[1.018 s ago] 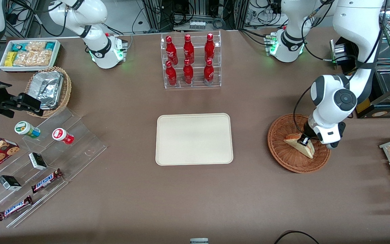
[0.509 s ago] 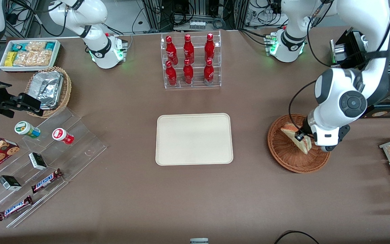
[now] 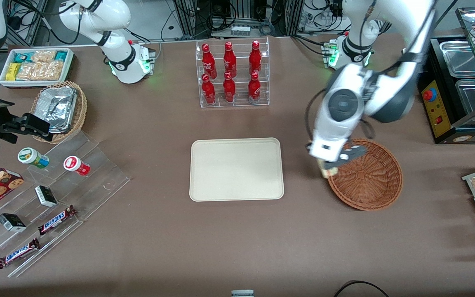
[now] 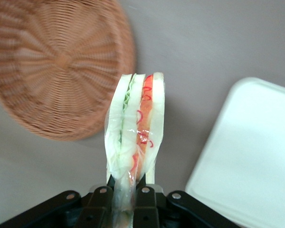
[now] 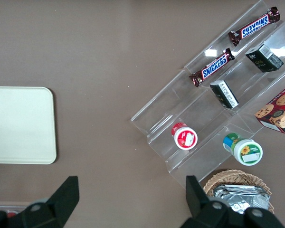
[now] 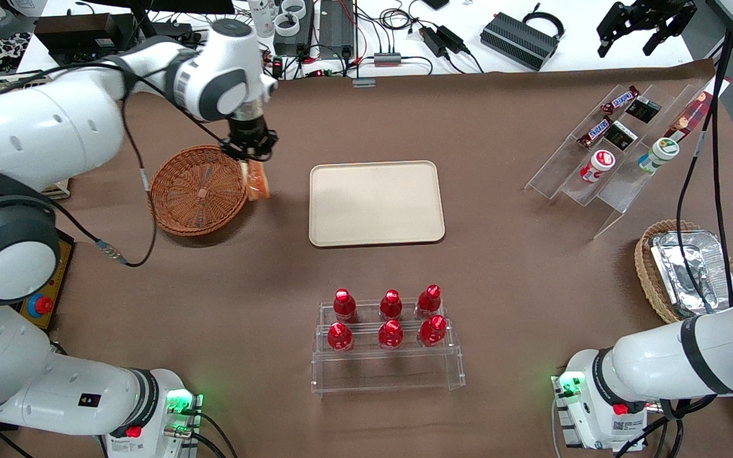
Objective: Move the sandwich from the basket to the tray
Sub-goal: 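Carry the sandwich with the left gripper over the cream tray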
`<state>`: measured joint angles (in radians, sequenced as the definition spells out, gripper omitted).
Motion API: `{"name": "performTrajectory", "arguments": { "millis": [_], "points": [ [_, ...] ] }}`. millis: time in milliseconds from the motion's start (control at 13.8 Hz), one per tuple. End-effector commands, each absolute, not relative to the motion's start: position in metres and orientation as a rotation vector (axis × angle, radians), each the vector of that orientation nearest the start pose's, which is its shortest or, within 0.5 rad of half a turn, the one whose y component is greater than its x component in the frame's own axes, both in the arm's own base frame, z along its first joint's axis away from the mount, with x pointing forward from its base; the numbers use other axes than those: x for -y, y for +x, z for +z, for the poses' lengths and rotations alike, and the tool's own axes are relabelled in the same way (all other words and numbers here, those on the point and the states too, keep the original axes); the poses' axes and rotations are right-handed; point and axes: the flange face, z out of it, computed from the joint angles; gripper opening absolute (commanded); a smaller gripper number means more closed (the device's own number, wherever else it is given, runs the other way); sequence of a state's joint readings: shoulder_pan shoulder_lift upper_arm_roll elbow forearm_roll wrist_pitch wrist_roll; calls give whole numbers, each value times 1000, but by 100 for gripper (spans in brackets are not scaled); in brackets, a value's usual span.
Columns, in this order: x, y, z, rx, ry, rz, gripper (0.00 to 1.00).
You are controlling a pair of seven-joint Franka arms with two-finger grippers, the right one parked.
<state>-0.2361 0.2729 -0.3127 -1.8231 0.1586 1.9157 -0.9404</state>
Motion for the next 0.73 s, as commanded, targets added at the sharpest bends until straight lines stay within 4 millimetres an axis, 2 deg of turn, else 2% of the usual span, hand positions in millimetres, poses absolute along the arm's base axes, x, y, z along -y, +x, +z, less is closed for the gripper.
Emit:
{"name": "performTrajectory", "arguments": {
  "millis": [0,145,218,436,655],
  "points": [
    [371,537,368,352,-2993,107,0],
    [438,531,346,292,-3029,112,0],
    [461,531,340,316,-3042,104,0],
    [515,517,323,286,-3138,40,0],
    [545,500,299,264,-3189,3,0]
  ]
}}
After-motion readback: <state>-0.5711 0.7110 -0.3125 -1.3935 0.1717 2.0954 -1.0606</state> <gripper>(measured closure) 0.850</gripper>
